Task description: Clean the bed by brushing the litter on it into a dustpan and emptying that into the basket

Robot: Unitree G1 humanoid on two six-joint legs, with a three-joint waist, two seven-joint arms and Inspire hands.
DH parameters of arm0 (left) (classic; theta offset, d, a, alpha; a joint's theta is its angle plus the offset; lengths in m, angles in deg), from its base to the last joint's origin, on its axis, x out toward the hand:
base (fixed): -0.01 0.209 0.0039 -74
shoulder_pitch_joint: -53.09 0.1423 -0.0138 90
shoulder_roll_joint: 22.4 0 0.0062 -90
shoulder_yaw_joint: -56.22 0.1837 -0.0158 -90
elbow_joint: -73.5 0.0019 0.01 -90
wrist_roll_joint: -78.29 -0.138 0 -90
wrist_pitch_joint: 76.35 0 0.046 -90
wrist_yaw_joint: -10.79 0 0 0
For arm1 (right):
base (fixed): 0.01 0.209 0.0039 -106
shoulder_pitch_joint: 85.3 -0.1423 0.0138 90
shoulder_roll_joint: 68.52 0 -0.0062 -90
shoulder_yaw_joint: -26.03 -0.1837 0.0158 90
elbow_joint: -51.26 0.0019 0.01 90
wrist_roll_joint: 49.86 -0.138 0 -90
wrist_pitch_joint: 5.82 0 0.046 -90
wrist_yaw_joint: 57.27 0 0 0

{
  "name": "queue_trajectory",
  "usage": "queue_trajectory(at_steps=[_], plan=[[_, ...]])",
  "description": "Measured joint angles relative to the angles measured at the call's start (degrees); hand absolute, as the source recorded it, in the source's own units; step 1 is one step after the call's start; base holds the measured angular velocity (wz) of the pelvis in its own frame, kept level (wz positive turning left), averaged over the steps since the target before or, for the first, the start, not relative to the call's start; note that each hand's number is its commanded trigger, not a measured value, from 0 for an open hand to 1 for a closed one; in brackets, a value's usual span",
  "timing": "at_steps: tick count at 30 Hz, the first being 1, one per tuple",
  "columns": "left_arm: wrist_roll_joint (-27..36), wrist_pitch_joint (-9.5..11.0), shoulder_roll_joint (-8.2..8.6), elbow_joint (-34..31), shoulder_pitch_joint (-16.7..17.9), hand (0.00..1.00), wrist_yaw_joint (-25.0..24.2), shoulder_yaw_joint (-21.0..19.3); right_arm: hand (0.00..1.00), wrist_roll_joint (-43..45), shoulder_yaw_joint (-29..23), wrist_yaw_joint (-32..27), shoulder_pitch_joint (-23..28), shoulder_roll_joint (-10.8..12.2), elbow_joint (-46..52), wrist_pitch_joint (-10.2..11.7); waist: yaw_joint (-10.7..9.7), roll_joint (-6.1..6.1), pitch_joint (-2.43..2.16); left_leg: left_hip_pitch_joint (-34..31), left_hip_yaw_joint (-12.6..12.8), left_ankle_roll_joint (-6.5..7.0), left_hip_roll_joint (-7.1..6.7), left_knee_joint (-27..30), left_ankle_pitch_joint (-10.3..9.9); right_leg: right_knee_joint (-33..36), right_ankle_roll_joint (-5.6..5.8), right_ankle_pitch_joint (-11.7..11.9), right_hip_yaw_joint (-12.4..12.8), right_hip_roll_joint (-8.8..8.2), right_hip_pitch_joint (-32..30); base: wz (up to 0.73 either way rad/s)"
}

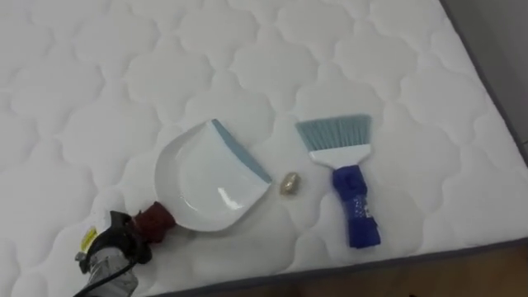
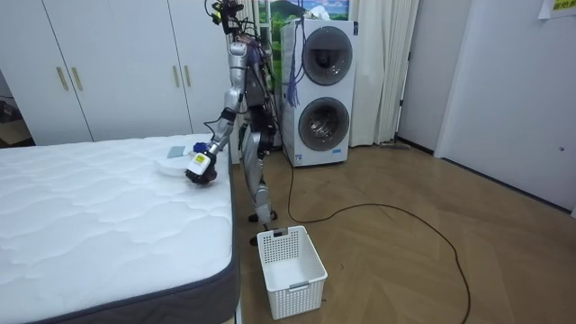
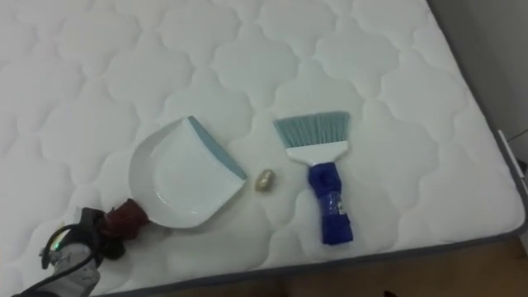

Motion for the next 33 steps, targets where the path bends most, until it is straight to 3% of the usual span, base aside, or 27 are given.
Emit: queue_trajectory(at_steps=[2, 6, 11, 18, 28, 33], plan=[[-3.41, 0.57, -0.62, -0.84, 1.27, 1.0, 1.71, -0.2, 0.0, -3.77, -2.59, -0.85, -0.24, 0.0, 0.29, 0.45, 0.02, 0.14, -0.09, 1.44, -0.11, 0.01, -0.03, -0.35, -0.05, -0.77, 0.11, -0.05, -0.13, 0.04, 1.43, 0.02], [-7.67, 1.36, -1.31, -5.32, 5.98, 1.0, 5.77, -0.19, 0.0, -8.72, -7.21, -5.2, -0.36, -0.14, 3.21, 1.12, 0.0, 1.12, -0.79, 2.71, 0.08, 0.04, -0.08, -0.88, -0.03, -1.37, 0.31, 0.12, 0.19, 0.19, 2.62, -0.04], [-11.08, 1.78, -1.47, -7.41, 8.11, 1.0, 8.21, 0.3, 0.0, -10.68, -9.46, -9.48, -1.42, -0.19, 7.42, 2.54, -0.14, 1.31, -0.81, 2.68, 0.25, 0.03, 0.04, -0.93, -0.02, -1.32, 0.25, 0.16, 0.08, 0.24, 2.64, 0.0], [-17.49, 2.4, -1.83, -9.86, 8.85, 1.0, 10.39, 1.42, 0.0, -5.66, -11.93, -17.63, -3.21, -0.24, 16.12, 4.5, 0.13, 1.56, -0.65, 1.32, 0.41, 0.04, -0.07, -0.89, -0.02, 0.06, 0.19, 0.17, 0.23, -0.01, 0.5, -0.01], [-17.56, 1.82, -1.61, -10.67, 9.49, 1.0, 9.3, 3.0, 0.0, 11.22, -11.99, -31.07, -5.82, -0.27, 29.03, 7.74, 0.6, 1.28, -0.03, -0.35, 1.64, 0.06, 0.02, -0.31, -0.05, 1.83, -0.18, -0.26, 0.16, -0.42, -2.1, -0.05], [-15.45, 1.19, -0.92, -10.68, 9.47, 1.0, 8.56, 3.89, 0.0, 15.66, -10.58, -33.93, -7.82, -0.28, 29.51, 8.67, 1.74, 1.42, 0.32, -1.35, 2.04, 0.07, -0.01, -0.27, -0.05, 2.44, -0.15, -0.3, 0.6, -0.47, -3.61, -0.03]])
